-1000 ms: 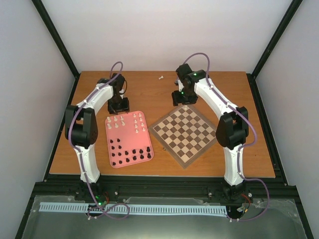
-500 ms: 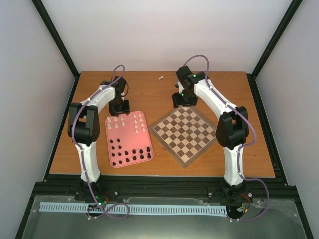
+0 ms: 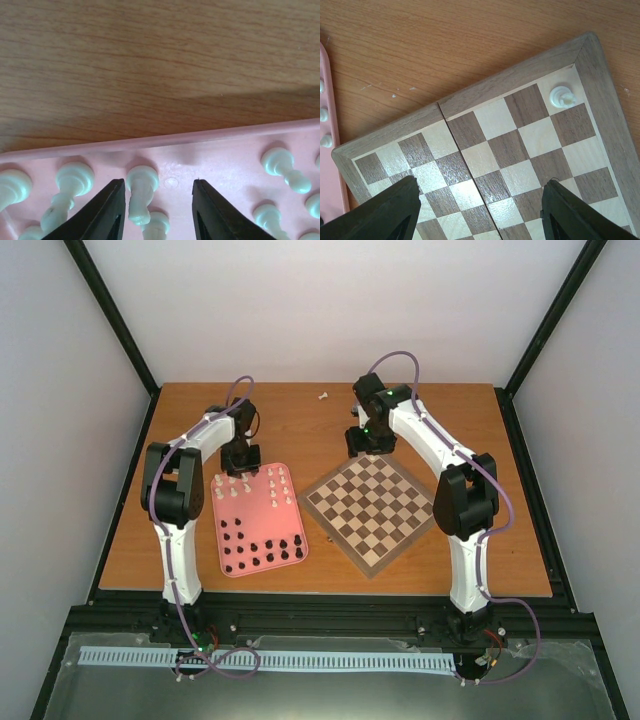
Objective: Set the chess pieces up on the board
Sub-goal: Pick up the chess piece from the storage box.
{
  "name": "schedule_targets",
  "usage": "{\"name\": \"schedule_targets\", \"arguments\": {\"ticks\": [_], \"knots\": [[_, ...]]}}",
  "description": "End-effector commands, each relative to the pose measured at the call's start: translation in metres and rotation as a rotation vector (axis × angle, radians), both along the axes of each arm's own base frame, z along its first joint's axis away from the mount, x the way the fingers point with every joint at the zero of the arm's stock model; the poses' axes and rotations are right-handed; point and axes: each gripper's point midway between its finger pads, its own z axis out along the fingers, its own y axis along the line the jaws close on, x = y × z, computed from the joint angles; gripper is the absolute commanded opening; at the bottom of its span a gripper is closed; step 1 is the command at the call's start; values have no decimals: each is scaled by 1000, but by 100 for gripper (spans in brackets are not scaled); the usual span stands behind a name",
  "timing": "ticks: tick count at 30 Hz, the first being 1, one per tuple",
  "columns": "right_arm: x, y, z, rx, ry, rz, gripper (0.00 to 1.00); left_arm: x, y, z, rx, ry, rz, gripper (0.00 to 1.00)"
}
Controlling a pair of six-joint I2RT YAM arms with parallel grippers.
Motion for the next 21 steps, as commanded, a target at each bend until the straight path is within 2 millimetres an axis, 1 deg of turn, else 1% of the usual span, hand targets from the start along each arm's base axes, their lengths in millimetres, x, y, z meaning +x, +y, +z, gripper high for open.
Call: {"name": "schedule_targets", "arguments": {"ticks": [1,3,6,7,11,15,21], "knots": [[-2,0,13,10,-26,-8,67,13,2,2,-2,-30,13,38],[-2,0,12,11,-23,-7,67,14,2,2,0,-30,14,33],[-2,1,11,11,-20,-4,67,15,3,2,7,-29,12,21],[-2,0,10,10,-16,-4,67,15,3,1,9,-27,11,20],[-2,1,9,10,-15,-1,67,14,3,-1,13,-22,11,17],[-2,0,7,4,-13,0,67,14,4,1,13,-21,9,11],[-1,1,6,6,-14,-3,67,17,3,17,12,-42,2,9]]}}
